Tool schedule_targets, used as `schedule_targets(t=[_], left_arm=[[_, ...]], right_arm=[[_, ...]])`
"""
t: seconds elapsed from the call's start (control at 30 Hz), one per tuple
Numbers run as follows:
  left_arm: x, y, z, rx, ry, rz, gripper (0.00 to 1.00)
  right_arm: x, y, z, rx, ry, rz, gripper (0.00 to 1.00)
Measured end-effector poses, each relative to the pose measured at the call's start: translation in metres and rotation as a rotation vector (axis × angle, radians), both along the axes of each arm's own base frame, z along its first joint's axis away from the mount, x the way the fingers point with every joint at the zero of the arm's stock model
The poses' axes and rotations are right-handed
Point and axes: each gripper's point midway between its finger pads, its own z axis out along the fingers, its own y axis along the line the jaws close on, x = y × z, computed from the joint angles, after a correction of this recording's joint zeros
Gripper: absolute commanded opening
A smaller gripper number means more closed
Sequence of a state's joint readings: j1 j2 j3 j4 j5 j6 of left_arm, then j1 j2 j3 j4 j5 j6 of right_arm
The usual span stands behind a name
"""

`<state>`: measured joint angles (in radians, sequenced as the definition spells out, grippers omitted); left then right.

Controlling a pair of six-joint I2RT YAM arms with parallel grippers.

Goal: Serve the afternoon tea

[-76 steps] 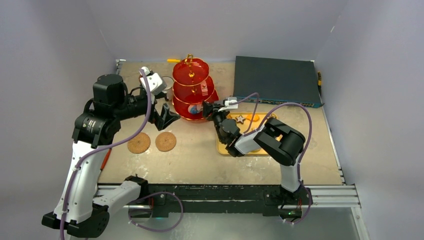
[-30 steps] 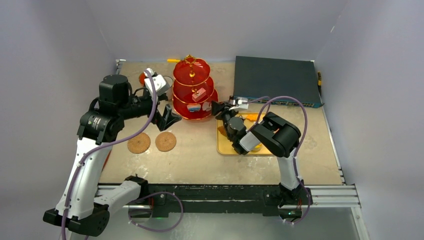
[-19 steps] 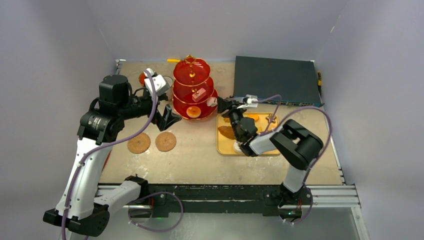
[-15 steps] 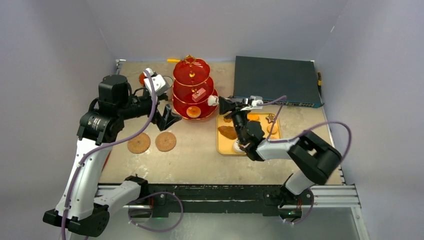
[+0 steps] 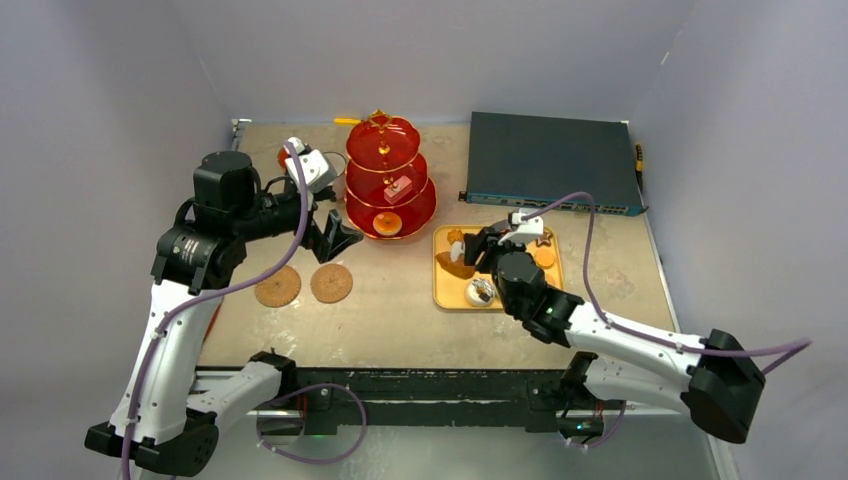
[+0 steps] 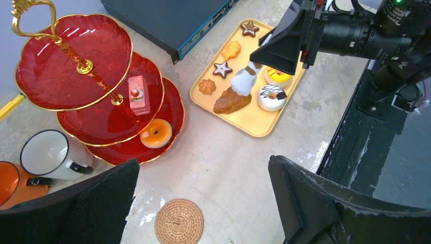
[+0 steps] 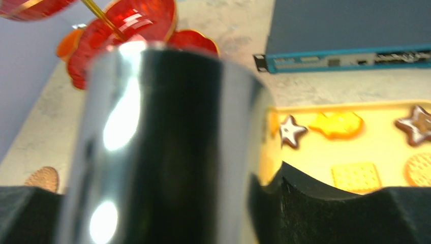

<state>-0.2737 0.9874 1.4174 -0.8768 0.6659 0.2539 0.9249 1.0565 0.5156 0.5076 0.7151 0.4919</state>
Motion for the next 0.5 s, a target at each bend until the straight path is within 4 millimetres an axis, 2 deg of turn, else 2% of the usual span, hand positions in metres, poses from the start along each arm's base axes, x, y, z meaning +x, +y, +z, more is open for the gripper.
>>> schedule_targets(t=[0.33, 0.5], left_arm=[[0.000, 0.000, 0.000, -0.001, 0.003, -0.002, 0.99], [0.000, -0.001, -0.001, -0.004, 0.009, -0.001, 0.99]], right_arm=[[-0.032, -0.040, -0.054, -0.179, 0.219, -0.043, 0.63], [-0.036, -0.045, -0.052, -0.190, 0.244, -0.050, 0.68]])
